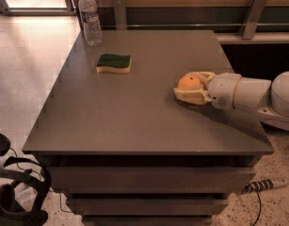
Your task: Pick orange
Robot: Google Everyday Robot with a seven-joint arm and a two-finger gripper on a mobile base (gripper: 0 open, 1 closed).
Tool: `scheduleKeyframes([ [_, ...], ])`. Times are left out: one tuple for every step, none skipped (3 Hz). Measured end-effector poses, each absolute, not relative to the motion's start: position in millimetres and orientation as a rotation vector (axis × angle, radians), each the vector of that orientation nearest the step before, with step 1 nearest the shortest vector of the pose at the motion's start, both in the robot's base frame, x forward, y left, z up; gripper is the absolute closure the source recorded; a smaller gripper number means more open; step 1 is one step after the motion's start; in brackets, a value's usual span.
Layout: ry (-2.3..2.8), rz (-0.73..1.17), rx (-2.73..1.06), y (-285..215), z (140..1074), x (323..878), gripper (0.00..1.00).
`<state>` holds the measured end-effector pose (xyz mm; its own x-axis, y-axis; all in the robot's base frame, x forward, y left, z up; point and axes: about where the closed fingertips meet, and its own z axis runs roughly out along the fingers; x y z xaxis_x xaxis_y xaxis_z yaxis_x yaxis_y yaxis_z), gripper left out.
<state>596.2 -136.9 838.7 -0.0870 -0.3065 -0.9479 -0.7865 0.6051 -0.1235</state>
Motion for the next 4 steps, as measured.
scheduleKeyframes([
  [1.659, 0.538, -1.007, -125.3, 868.6, 590.7, 1.0],
  [1.638, 0.535, -1.068, -121.1, 903.5, 584.1, 1.0],
  [1.583, 0.505, -1.098, -121.2, 942.6, 581.1, 1.0],
  [1.514, 0.485, -1.11, -122.4, 975.5, 577.4, 1.0],
])
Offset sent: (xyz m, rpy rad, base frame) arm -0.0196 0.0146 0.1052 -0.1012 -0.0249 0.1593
